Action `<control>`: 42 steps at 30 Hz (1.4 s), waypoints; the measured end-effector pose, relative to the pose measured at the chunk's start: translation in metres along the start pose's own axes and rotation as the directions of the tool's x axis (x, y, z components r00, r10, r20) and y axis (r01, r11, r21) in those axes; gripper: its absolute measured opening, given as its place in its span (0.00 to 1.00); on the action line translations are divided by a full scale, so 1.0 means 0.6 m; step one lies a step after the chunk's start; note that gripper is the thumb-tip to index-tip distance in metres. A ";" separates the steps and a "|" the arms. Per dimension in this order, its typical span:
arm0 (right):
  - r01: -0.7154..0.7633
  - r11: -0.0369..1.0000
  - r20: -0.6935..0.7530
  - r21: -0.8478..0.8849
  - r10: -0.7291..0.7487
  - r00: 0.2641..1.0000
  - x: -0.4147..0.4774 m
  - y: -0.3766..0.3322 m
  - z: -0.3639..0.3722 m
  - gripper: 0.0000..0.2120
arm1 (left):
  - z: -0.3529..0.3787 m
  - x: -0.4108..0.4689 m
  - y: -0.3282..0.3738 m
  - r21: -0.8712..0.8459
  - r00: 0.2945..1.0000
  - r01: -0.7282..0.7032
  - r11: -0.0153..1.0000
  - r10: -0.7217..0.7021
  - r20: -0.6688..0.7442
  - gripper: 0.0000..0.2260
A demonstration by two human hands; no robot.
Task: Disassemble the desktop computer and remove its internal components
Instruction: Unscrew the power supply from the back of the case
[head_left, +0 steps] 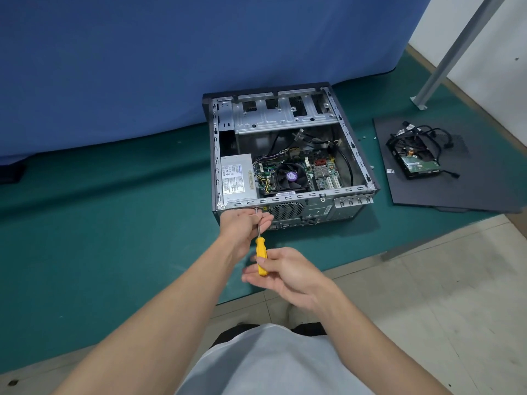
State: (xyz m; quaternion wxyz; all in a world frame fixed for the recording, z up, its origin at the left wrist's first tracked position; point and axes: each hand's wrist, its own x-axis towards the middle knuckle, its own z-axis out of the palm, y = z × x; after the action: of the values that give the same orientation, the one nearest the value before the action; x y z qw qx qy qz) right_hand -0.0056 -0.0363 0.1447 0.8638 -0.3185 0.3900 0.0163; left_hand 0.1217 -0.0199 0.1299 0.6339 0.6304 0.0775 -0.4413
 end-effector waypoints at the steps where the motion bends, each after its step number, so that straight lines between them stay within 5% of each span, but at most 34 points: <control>1: 0.030 0.985 -0.085 -0.168 -0.045 0.995 0.002 0.003 0.004 0.02 | 0.000 0.000 0.000 0.006 1.000 0.002 1.000 -0.002 0.002 0.05; 3: 0.027 0.824 -0.260 -0.566 -0.209 0.943 0.007 0.014 0.016 0.01 | 0.001 0.000 -0.001 0.058 1.000 -0.012 0.998 0.013 -0.017 0.05; 5: 0.018 0.726 -0.318 -0.688 -0.323 0.891 0.012 0.023 0.023 0.04 | 0.001 0.002 -0.003 0.110 0.998 -0.030 0.993 0.035 -0.043 0.06; 7: 0.073 0.840 -0.289 -0.538 -0.265 0.920 0.014 0.021 0.014 0.05 | 0.002 0.004 -0.003 0.126 0.998 -0.032 0.992 0.037 -0.043 0.06; 9: 0.069 0.982 -0.149 -0.177 -0.096 0.984 0.006 0.010 0.001 0.05 | 0.002 0.003 -0.001 0.084 1.000 -0.022 0.996 0.022 -0.006 0.06; 12: -0.034 0.989 0.030 0.145 0.030 0.999 0.000 0.003 -0.013 0.05 | -0.001 0.002 -0.002 -0.025 0.998 0.017 1.000 -0.015 0.058 0.06; 14: 0.027 0.997 -0.098 -0.072 -0.034 0.995 0.008 0.010 -0.008 0.03 | -0.001 0.002 -0.004 -0.031 0.998 0.024 0.999 -0.022 0.061 0.06; 16: 0.043 0.883 -0.290 -0.468 -0.199 0.936 0.016 0.021 0.003 0.02 | 0.000 0.001 -0.003 0.042 1.000 0.003 0.999 -0.004 0.004 0.04; 18: 0.031 0.804 -0.368 -0.594 -0.305 0.878 0.022 0.028 0.007 0.05 | 0.002 0.006 -0.004 0.111 0.997 -0.017 0.994 0.025 -0.076 0.06; 22: 0.074 0.986 -0.164 -0.151 -0.099 0.982 0.017 0.021 -0.003 0.04 | 0.005 0.007 -0.004 0.093 0.999 -0.020 0.995 0.025 -0.048 0.04; 25: 0.045 0.995 -0.025 0.091 -0.043 0.999 0.015 0.014 -0.005 0.04 | -0.001 0.006 -0.006 -0.039 0.999 0.018 0.999 -0.017 0.035 0.06; 30: 0.116 0.982 -0.196 -0.147 -0.144 0.970 0.027 0.029 0.016 0.02 | 0.000 0.006 -0.007 0.038 0.998 -0.013 0.999 0.016 -0.061 0.07; 36: 0.073 0.997 -0.053 -0.011 -0.073 0.996 0.016 0.011 0.008 0.09 | -0.003 0.003 -0.006 -0.061 0.999 0.023 0.998 -0.020 0.043 0.06; 42: 0.110 0.957 -0.230 -0.269 -0.174 0.957 0.024 0.015 0.013 0.07 | -0.004 0.004 -0.009 0.067 0.999 -0.031 0.997 0.033 -0.040 0.06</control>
State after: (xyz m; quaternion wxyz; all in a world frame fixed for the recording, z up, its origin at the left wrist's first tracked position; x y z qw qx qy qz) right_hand 0.0068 -0.0278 0.1338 0.7586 -0.4530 0.4667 -0.0372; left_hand 0.1207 -0.0182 0.1239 0.6180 0.6610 0.0657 -0.4204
